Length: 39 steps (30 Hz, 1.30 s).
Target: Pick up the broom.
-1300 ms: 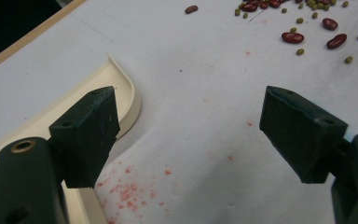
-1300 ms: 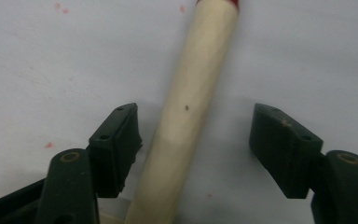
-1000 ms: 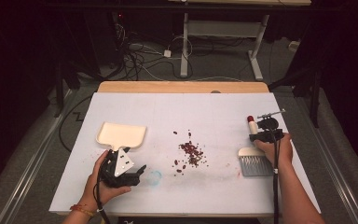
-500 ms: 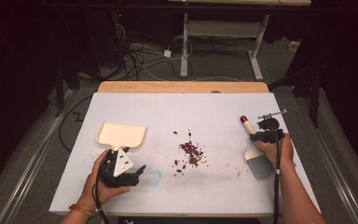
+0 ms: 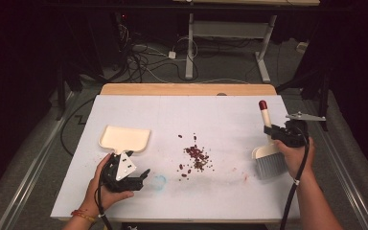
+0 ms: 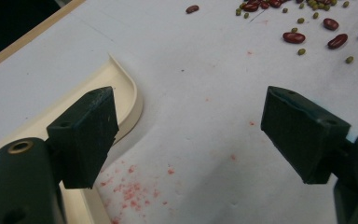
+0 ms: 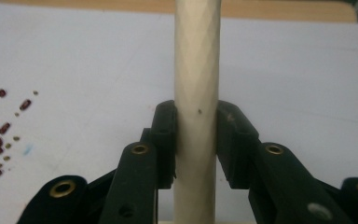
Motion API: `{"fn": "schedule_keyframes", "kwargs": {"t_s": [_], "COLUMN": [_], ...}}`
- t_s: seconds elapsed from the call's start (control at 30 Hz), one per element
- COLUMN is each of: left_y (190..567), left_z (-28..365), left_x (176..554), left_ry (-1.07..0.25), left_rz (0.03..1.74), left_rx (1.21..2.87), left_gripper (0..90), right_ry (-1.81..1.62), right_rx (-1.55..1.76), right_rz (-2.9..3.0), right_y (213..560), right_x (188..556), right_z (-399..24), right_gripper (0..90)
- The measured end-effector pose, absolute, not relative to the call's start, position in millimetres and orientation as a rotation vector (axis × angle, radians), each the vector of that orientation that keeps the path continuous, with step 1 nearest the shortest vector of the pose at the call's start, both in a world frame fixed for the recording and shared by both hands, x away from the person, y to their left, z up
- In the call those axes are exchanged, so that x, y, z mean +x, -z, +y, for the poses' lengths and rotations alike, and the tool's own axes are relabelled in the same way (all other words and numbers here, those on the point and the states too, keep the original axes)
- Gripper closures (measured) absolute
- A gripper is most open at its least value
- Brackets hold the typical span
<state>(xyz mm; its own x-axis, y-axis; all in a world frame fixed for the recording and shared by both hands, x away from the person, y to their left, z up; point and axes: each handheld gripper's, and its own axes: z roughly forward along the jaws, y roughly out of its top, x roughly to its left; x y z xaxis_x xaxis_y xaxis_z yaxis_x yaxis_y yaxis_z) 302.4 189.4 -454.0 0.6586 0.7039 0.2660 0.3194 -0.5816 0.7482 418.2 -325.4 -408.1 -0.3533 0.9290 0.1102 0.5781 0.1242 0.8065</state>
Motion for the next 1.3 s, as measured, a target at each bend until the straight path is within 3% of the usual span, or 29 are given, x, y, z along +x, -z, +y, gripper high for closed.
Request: {"fn": "schedule_keyframes", "kwargs": {"t_s": [0.5, 0.77, 1.0, 1.1, 1.3], "left_y": [433.4, 398.7, 390.9, 393.3, 394.9], "left_z": [178.0, 120.9, 59.9, 44.0, 31.9], "left_x": [298.7, 300.0, 309.9, 317.2, 320.4], "left_ry": [-0.692, -0.543, -0.385, -0.349, -0.322], "left_rz": [0.739, 0.567, 0.476, 0.475, 0.435], "left_rx": [2.113, 2.063, 2.027, 2.016, 2.001], "left_gripper": [18.3, 19.0, 20.2, 22.1, 36.2], "right_ry": [-1.35, -1.374, -1.388, -1.411, -1.422], "right_rx": [1.19, 1.019, 0.947, 0.92, 0.858], "right_rz": [1.811, 1.838, 1.866, 1.882, 1.905], "right_y": [368.4, 346.1, 343.7, 345.7, 350.7], "right_x": [388.1, 362.9, 348.7, 342.6, 330.6], "right_z": [-316.4, -264.5, -230.5, -213.3, -184.0], "right_gripper": [70.7, 70.6, 70.6, 70.6, 70.6]}}
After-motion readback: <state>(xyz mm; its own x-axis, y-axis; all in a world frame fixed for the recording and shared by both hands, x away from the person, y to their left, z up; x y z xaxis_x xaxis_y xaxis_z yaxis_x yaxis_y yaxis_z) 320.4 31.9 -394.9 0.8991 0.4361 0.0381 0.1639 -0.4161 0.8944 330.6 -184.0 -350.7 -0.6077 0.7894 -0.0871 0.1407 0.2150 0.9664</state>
